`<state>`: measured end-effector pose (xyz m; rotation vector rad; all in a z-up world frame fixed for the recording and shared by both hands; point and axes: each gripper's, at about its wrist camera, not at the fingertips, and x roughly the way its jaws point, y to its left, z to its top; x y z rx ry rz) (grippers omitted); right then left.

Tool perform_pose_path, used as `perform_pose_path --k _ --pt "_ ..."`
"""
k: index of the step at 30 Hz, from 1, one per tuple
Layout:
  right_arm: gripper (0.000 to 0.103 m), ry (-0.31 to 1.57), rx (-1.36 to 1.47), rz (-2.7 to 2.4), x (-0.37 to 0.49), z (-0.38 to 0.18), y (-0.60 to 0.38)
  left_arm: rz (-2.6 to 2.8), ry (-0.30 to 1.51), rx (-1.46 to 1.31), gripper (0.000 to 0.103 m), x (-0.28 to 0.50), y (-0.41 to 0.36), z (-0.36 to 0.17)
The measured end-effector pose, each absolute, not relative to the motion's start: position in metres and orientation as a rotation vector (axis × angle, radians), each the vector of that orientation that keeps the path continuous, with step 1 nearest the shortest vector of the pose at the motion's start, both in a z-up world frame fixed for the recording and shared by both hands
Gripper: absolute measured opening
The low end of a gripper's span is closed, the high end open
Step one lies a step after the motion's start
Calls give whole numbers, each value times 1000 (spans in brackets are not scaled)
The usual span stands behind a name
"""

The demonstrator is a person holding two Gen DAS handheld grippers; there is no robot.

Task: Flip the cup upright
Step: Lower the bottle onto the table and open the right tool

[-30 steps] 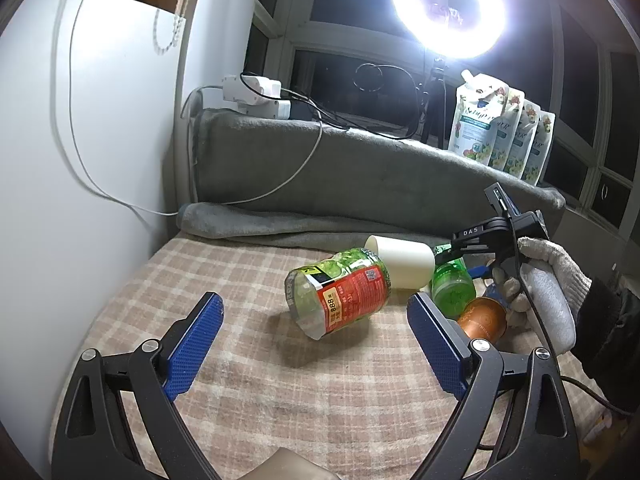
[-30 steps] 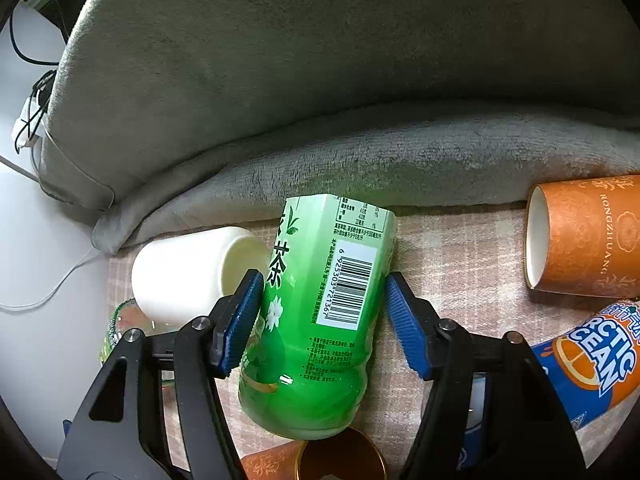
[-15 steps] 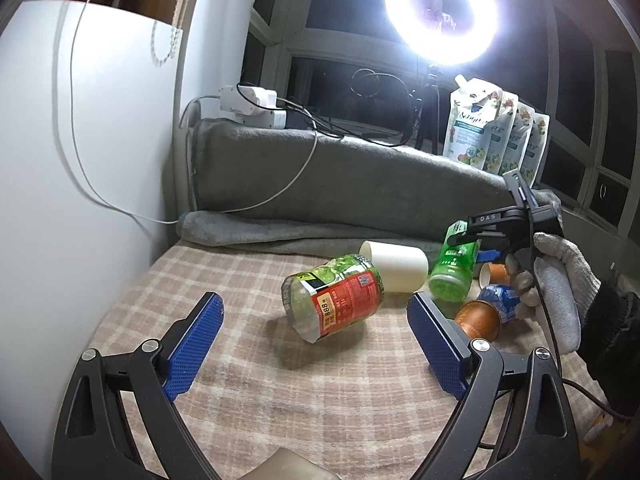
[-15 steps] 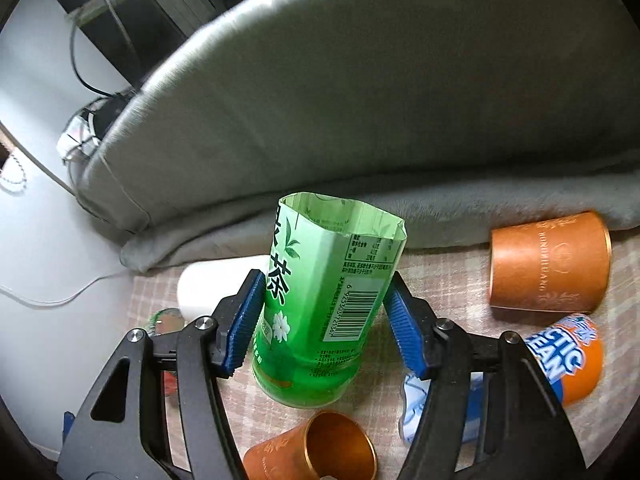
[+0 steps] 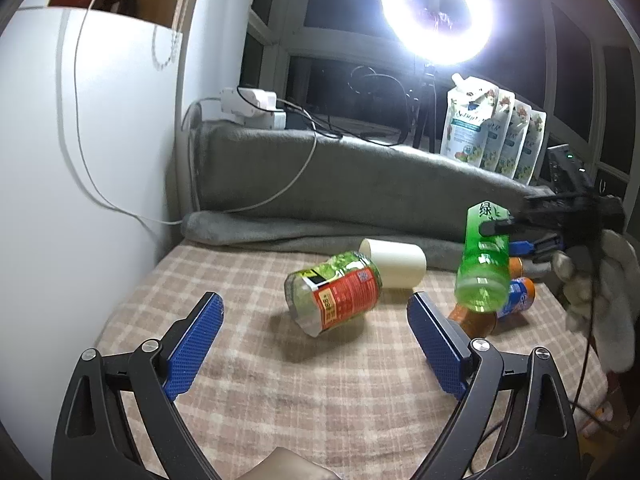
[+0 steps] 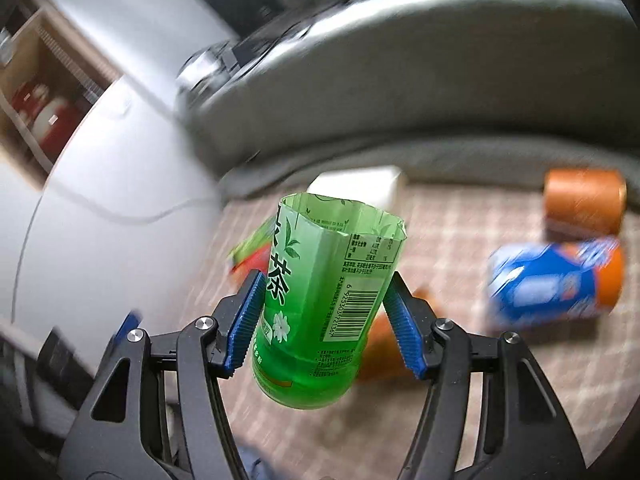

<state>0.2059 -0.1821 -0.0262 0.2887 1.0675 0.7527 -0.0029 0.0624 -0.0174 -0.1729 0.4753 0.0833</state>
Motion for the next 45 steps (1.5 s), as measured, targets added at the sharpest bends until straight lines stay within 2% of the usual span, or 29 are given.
perform_pose_path --k 10,21,35,36,38,45 --pt "63 1265 275 937 150 -75 -136 53 516 -205 93 -7 65 -23" --pt "63 1375 257 937 141 -121 -102 36 566 -240 93 -7 71 -29" --pt "66 1350 209 901 139 -126 -95 13 608 -247 93 2 65 -33" --pt "68 1343 201 897 139 -124 -96 13 609 -246 93 2 64 -33" --pt "78 1331 197 887 140 -123 -97 14 610 -246 93 3 64 -33" --pt "79 1207 143 841 134 -102 -113 -28 656 -274 93 11 65 -39"
